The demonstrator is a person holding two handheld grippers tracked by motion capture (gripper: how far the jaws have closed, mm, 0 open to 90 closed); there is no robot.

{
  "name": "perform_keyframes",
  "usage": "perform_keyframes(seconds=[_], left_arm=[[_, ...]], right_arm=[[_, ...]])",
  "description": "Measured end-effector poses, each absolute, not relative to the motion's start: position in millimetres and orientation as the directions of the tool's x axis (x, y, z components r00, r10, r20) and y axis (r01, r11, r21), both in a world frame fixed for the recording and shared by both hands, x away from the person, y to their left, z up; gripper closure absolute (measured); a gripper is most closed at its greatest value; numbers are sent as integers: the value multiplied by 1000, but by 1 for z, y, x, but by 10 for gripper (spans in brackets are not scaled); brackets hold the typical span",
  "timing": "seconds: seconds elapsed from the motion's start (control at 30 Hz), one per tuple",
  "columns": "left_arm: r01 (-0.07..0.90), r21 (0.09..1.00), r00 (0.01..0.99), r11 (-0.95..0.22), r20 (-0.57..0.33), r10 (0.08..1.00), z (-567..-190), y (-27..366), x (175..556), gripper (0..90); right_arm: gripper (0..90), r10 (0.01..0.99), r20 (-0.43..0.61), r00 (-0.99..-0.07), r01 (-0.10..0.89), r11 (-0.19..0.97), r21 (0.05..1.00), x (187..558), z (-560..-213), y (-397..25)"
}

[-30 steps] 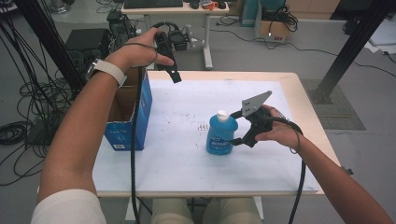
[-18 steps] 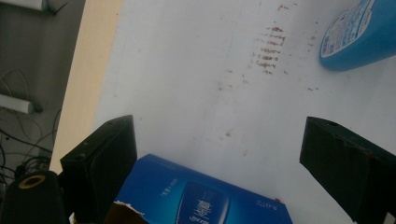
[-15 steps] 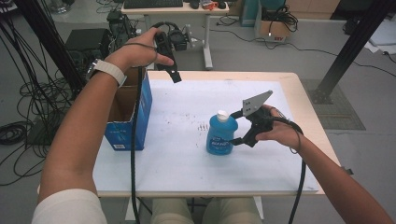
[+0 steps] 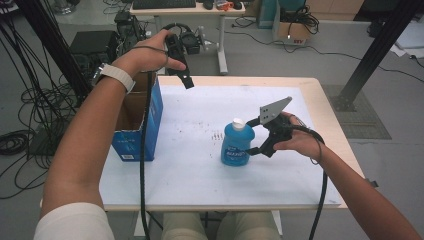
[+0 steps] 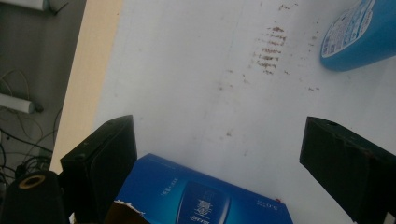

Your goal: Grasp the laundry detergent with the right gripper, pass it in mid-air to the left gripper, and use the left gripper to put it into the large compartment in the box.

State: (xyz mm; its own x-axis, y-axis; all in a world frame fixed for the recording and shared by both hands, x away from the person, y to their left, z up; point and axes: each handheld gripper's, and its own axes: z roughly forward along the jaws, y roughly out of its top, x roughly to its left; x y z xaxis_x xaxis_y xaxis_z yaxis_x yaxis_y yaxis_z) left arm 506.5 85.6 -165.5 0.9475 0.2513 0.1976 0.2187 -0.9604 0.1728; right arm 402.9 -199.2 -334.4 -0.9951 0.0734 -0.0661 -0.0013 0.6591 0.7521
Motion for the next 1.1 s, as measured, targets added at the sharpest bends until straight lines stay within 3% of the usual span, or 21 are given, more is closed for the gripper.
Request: perform_keyframes(seconds=[1.1], left_arm=[[221, 172, 947, -960, 197, 253, -165, 86, 506, 113]], right_arm=[[52, 66, -70, -995, -9, 658, 753, 403, -334, -199]])
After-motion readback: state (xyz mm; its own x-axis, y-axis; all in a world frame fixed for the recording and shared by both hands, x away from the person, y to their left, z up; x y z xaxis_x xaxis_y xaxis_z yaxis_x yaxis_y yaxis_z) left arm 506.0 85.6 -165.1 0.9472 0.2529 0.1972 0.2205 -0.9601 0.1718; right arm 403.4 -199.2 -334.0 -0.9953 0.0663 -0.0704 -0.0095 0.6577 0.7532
